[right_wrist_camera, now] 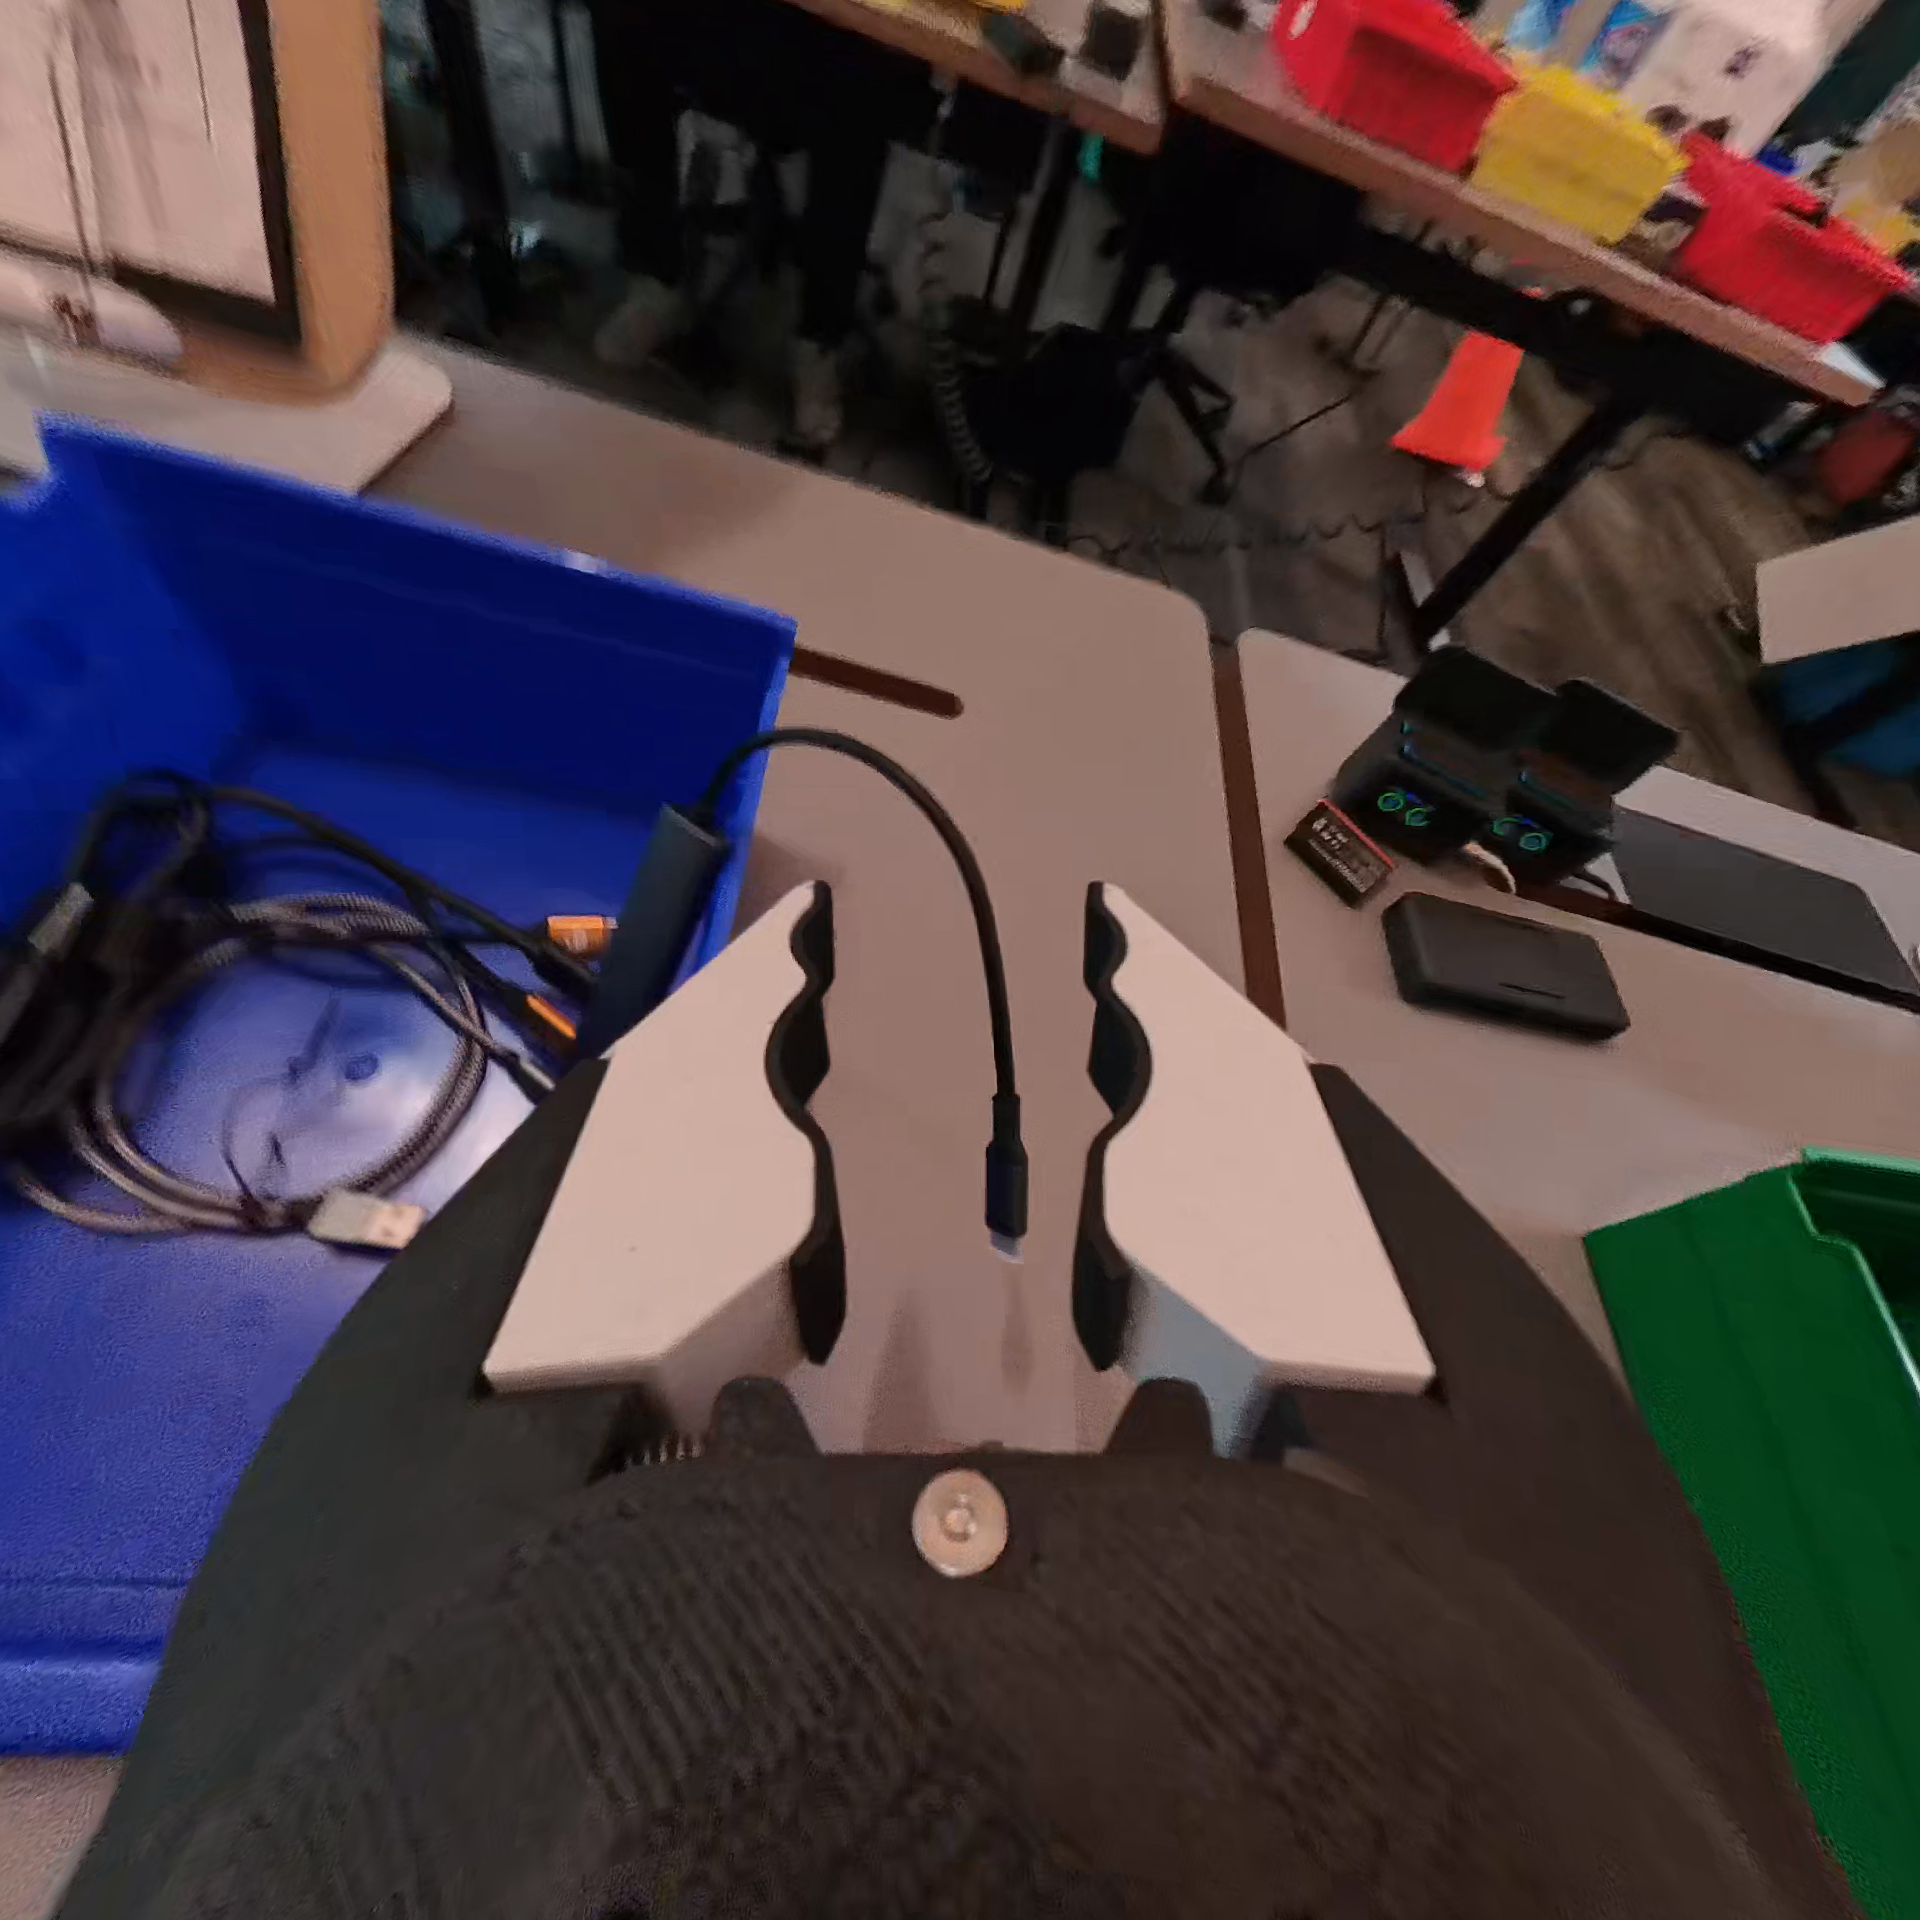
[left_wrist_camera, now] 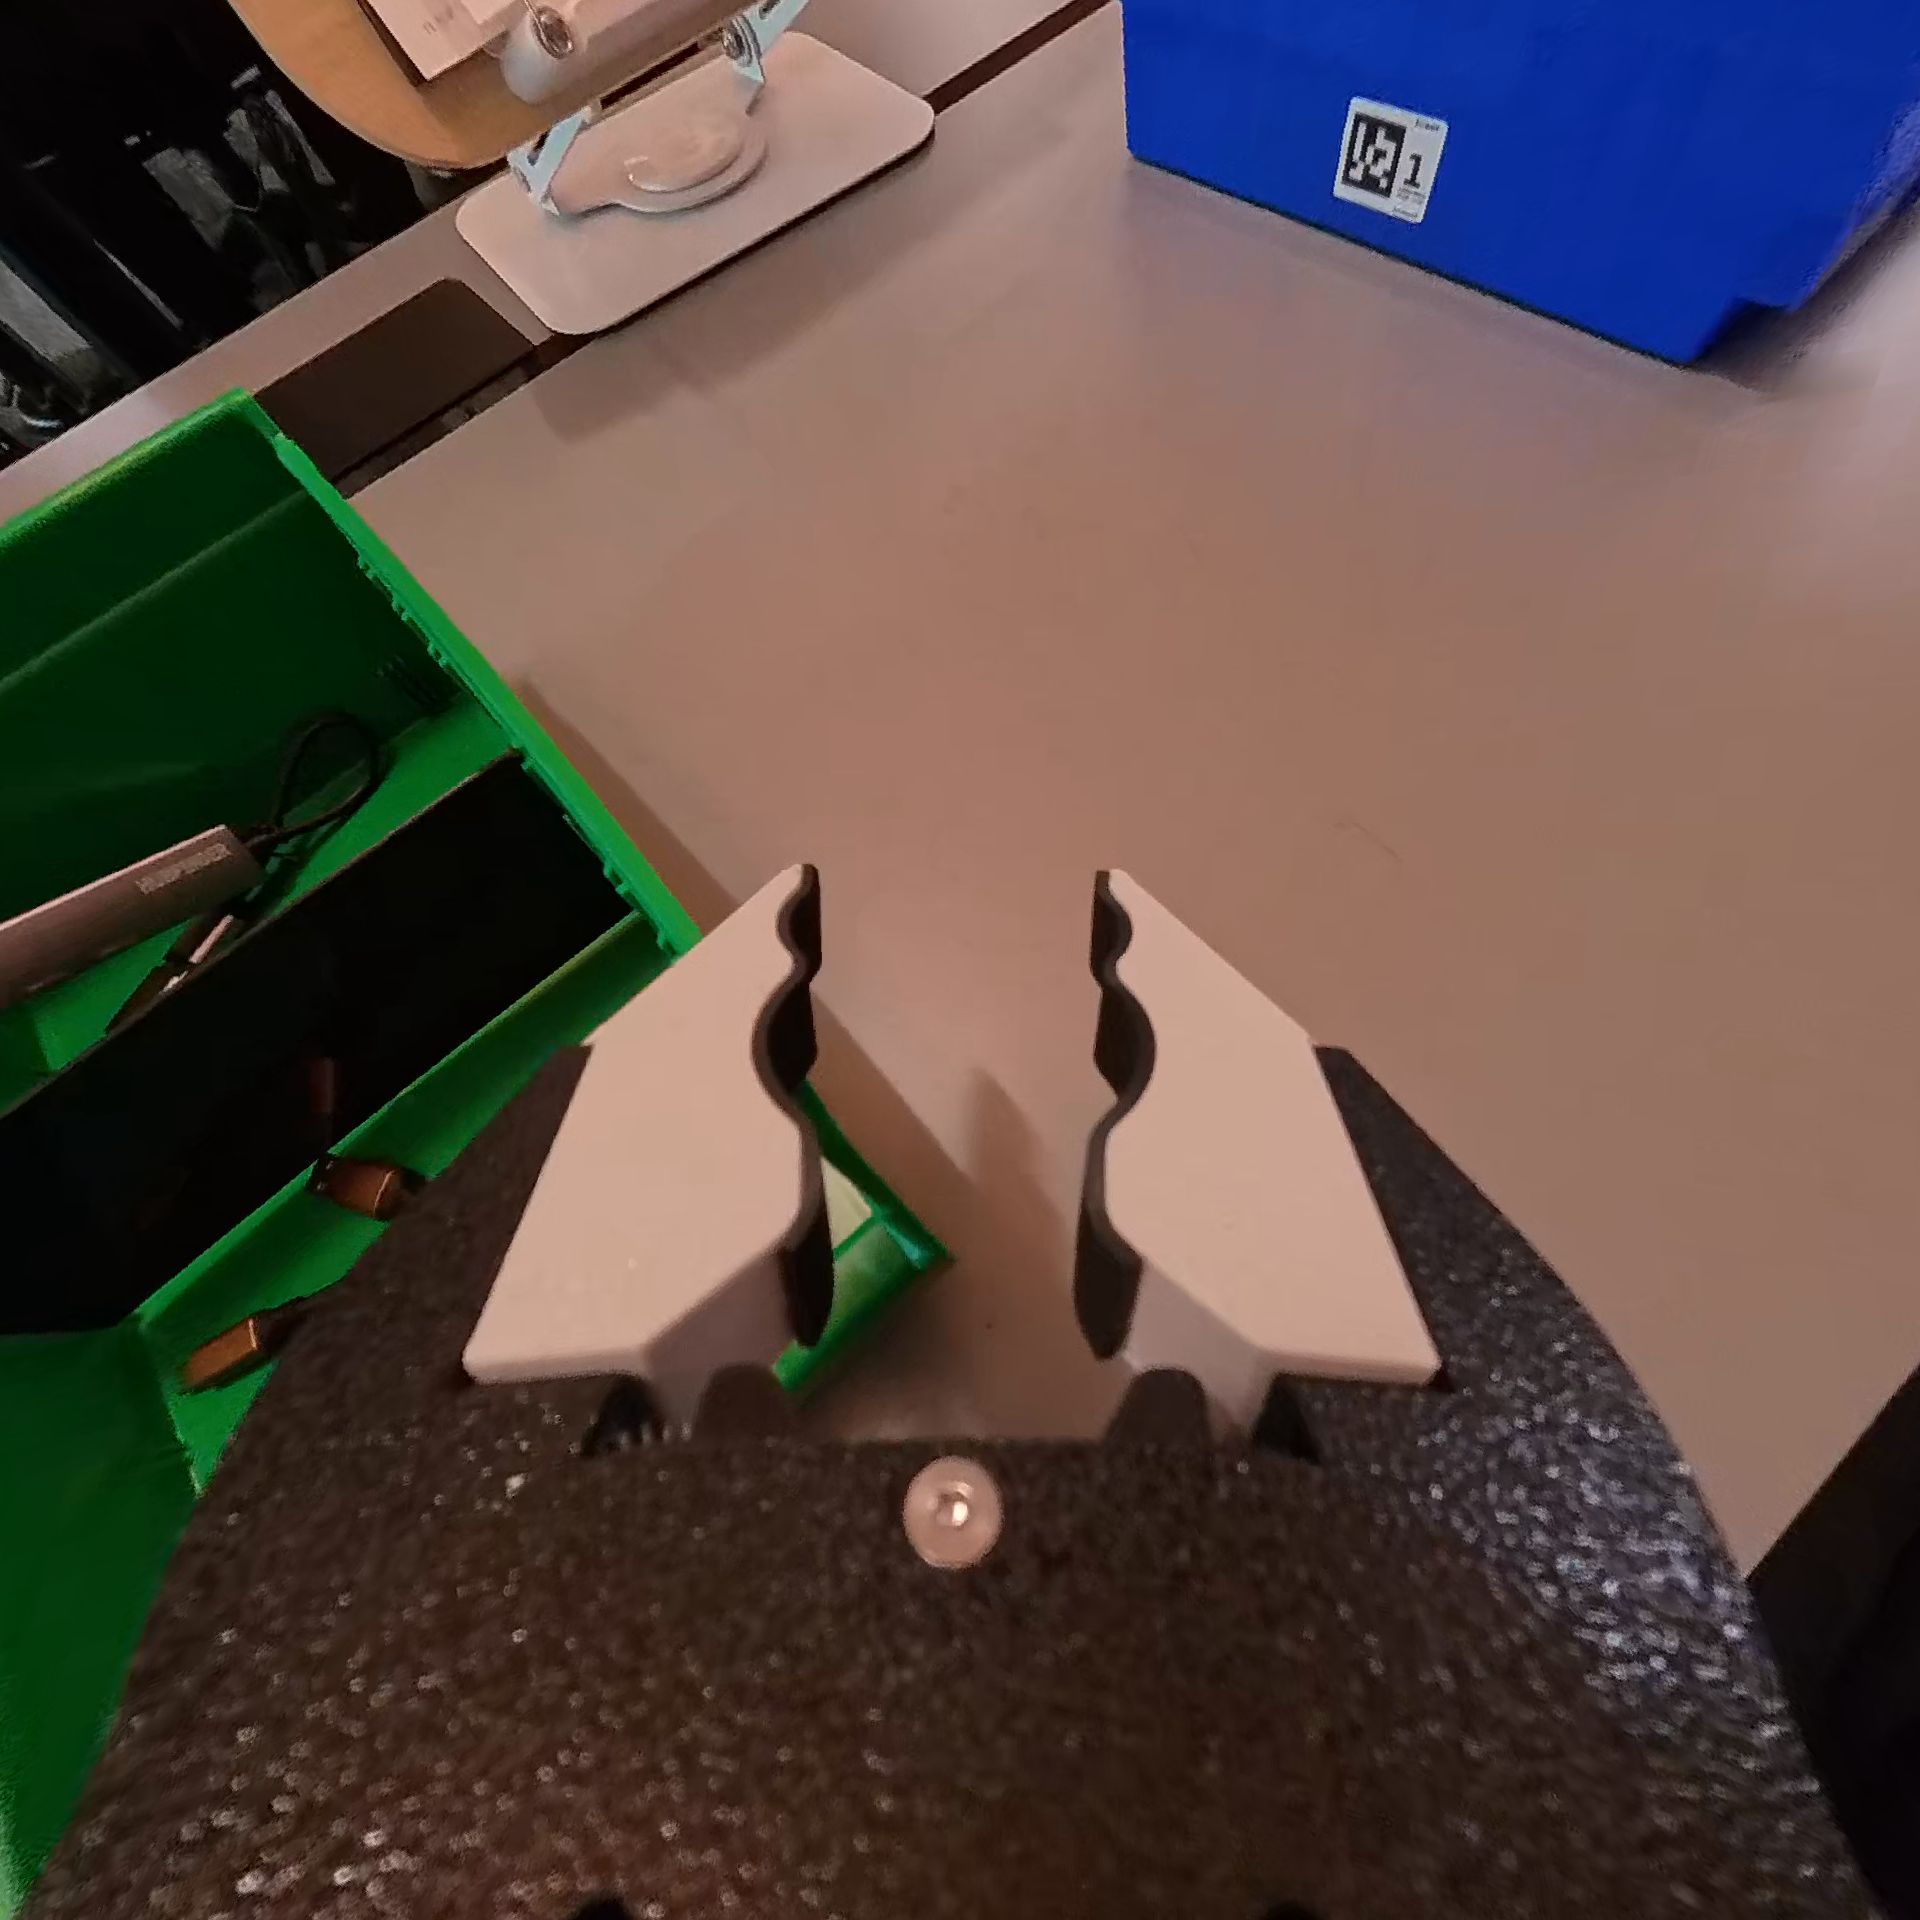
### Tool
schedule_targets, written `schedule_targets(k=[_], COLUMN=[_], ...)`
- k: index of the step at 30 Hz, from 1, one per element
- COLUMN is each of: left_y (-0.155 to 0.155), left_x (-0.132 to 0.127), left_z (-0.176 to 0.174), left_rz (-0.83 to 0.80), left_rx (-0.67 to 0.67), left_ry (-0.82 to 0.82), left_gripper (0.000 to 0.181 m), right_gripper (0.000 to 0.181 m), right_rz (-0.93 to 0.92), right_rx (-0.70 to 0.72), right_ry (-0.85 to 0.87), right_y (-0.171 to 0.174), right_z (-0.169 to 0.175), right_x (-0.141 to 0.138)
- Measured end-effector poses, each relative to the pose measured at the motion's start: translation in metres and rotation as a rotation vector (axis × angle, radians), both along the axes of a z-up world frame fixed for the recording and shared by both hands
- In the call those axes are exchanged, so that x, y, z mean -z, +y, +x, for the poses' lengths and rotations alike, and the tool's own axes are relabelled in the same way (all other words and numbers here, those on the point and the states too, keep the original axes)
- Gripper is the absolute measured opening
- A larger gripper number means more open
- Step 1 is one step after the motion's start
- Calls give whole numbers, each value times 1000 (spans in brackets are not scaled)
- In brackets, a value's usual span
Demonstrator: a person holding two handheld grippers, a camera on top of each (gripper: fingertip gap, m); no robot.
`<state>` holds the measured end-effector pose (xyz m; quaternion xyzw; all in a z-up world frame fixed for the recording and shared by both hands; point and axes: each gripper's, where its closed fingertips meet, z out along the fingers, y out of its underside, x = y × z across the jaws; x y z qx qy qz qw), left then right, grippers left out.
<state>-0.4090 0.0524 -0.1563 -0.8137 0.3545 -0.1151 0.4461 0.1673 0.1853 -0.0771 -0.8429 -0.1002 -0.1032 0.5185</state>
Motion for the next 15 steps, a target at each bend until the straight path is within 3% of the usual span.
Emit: schedule_targets(k=[3,5,6,11,15], left_y=[0,1,1,5,4], left_x=[2,3,3,3,4], left_z=[0,-1,-1,-1,-1], left_rz=[3,1,0,5,5], left_rx=[-1,-3,-3,-10,-10], left_ry=[22,24,23,1,17], left_gripper=[51,51,51,50,51], right_gripper=[50,13,2,2,1], right_rz=[-192,-210,-198,-116,-138], right_rx=[-57,9,40,-48,-200], right_ry=[-46,-113,-130,-84,311], right_y=[7,12,14,19,9], right_z=[3,19,24,-11,-85], right_x=[45,54,53,21,-9])
